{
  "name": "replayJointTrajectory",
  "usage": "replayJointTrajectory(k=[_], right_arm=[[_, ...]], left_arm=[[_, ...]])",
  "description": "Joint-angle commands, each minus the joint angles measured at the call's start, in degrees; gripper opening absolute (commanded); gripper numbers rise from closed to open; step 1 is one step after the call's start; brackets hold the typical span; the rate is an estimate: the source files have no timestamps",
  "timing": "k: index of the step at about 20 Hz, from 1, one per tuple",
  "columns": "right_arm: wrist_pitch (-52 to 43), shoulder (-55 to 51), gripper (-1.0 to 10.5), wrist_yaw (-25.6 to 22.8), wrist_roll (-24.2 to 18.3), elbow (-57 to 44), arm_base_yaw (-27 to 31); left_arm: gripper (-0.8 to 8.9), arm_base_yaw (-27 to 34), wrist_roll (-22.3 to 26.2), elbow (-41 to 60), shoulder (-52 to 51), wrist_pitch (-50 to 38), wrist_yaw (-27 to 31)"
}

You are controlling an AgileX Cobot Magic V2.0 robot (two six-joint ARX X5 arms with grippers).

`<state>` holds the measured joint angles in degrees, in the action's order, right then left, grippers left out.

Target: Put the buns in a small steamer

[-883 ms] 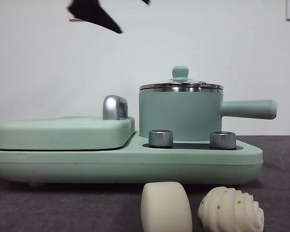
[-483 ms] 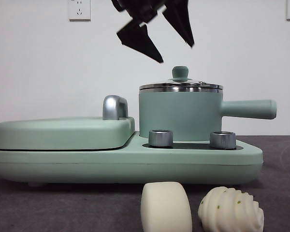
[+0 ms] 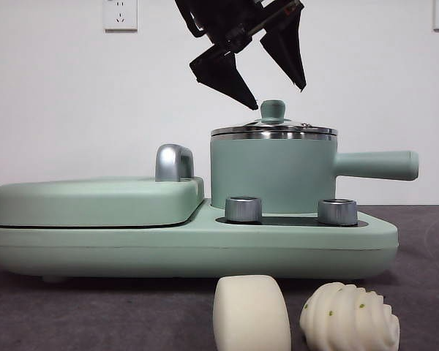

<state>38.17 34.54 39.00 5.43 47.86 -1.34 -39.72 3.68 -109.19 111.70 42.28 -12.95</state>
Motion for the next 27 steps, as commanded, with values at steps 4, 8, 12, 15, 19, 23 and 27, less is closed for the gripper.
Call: replayJointTrajectory(k=[4, 8, 12, 15, 19, 23, 27], right_arm=[[-0.39, 0.17, 5.1, 0.17, 0.66, 0.72, -0.09], [-0.39, 0.17, 5.1, 0.17, 0.66, 0.72, -0.09], [-0.42, 0.17, 5.1, 0.00, 0.61, 0.72, -0.09], [-0.42, 0.17, 5.1, 0.00, 0.61, 0.72, -0.07], [-0.42, 0.17, 5.1, 0.00, 0.63, 0.72, -0.07], [-0.42, 0.17, 5.1, 0.02, 0.63, 0.72, -0.09], [-0.39, 0.17, 5.1, 0.00, 0.63, 0.72, -0.09]], left_arm=[[4.23, -0.44, 0.85, -1.64, 3.32, -0.35, 0.15], [3.10, -0.44, 1.07, -1.64, 4.24, 0.02, 0.66], [1.49, -0.96, 2.89, -1.66, 4.24, 0.04, 3.10], [1.48, -1.07, 2.89, -1.66, 4.24, 0.13, 4.24], [0.54, -1.07, 2.95, -1.66, 4.24, -0.09, 4.24], [0.55, -1.07, 2.93, -5.66, 4.15, 2.40, 4.24], [0.55, -1.05, 2.73, -14.51, 4.15, 7.06, 4.24]])
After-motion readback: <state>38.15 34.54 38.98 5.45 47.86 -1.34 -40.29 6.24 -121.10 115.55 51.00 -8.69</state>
